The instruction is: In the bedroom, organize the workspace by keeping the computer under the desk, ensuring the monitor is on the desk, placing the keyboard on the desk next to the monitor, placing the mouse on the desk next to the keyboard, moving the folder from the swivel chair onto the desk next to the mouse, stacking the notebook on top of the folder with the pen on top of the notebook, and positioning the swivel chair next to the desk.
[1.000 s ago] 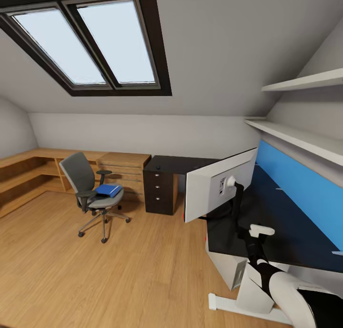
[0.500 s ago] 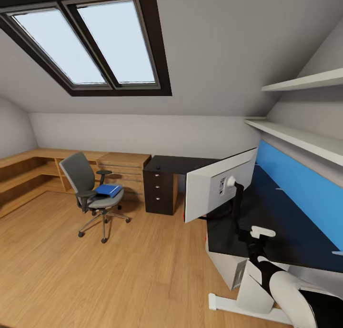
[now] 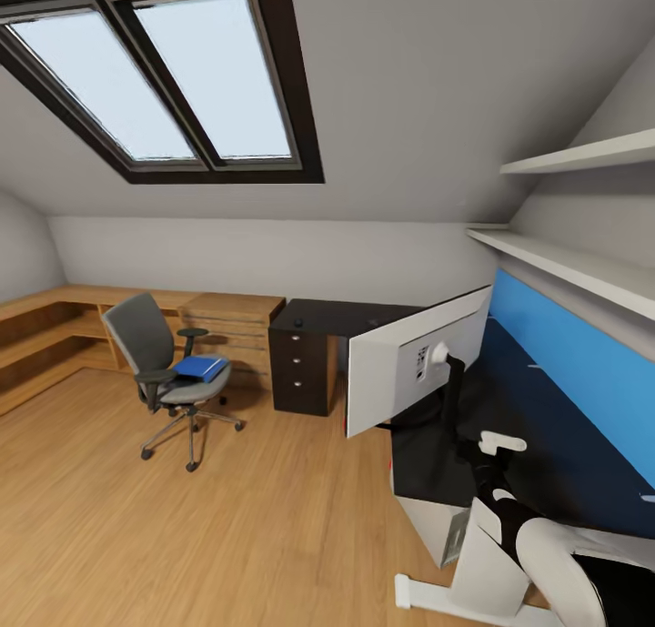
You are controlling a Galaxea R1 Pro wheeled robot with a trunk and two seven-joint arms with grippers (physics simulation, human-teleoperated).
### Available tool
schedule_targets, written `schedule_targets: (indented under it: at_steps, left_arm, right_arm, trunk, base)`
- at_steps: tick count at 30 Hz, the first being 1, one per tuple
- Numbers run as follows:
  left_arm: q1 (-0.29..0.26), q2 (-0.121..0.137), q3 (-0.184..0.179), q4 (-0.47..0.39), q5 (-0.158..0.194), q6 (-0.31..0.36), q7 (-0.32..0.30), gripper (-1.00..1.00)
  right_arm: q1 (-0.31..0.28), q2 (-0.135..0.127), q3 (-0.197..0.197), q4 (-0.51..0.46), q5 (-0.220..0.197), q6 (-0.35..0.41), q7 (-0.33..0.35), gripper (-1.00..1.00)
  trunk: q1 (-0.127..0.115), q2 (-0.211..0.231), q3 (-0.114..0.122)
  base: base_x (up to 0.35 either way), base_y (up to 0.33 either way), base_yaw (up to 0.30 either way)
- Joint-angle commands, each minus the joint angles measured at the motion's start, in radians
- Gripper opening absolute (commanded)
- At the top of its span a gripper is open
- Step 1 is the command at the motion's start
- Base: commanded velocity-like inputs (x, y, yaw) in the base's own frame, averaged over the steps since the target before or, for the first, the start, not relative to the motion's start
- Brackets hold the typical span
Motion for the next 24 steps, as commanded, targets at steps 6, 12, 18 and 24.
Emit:
schedule_targets:
  at_steps: [6,12,18,24]
  left_arm:
    - [0.001,0.000,0.004,-0.002,-0.005,0.000,0.001,1.00]
    - [0.001,0.000,0.004,-0.002,-0.005,0.000,0.001,1.00]
    - [0.001,-0.001,0.004,-0.002,-0.005,0.000,0.001,1.00]
    - [0.001,0.000,0.004,-0.003,-0.006,0.000,0.001,1.00]
  right_arm:
    - [0.000,0.000,-0.003,0.002,-0.005,-0.004,0.003,1.00]
    - [0.000,0.000,-0.003,0.002,-0.005,-0.004,0.002,1.00]
    - [0.000,0.000,-0.003,0.004,-0.005,-0.003,0.003,1.00]
    - [0.000,0.000,-0.003,0.004,-0.005,-0.004,0.004,1.00]
  trunk:
    - [0.001,0.000,0.000]
    - [0.001,0.000,0.000]
    - [0.001,0.000,0.000]
    - [0.001,0.000,0.000]
  base:
    - [0.108,-0.051,0.000]
    - [0.011,-0.005,0.000]
    - [0.029,0.000,0.000]
    - [0.144,0.000,0.000]
